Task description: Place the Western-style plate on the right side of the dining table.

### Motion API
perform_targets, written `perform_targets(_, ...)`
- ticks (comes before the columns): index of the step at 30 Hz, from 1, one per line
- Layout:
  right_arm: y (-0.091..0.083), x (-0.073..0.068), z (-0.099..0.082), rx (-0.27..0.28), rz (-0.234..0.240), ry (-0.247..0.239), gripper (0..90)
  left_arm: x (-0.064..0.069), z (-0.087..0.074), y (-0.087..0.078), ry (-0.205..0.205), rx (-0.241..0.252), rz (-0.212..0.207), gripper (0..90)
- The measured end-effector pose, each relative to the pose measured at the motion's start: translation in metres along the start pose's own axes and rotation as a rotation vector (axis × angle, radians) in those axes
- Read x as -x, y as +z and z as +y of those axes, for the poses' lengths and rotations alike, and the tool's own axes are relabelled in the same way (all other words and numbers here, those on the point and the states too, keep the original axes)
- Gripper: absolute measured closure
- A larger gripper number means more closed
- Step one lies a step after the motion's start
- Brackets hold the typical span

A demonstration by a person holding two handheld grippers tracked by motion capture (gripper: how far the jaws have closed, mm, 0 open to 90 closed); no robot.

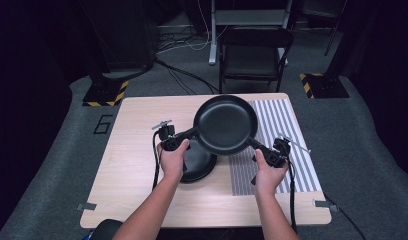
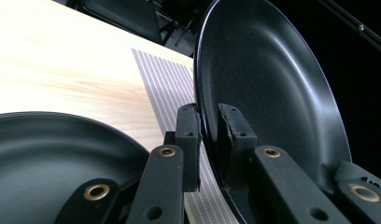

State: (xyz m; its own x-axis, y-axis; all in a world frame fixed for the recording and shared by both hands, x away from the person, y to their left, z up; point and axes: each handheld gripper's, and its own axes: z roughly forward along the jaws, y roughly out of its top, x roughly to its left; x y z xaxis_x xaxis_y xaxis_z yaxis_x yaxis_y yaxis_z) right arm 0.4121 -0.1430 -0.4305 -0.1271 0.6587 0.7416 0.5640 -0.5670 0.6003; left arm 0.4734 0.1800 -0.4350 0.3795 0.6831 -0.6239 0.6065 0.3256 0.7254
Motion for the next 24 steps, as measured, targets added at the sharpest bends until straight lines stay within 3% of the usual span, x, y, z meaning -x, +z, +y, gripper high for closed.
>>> perform_targets(11,-0.017,0.01,0.005,0.021,-0.029,0.005,78.0,0.013,-0.003,0.016,0.008,-0.023,-0.028,79.7)
perform_targets(24,-0.039,0.035,0.006,0.056,-0.072,0.032,78.2,0.029,-0.017,0.043,0.022,-0.072,-0.055,80.0)
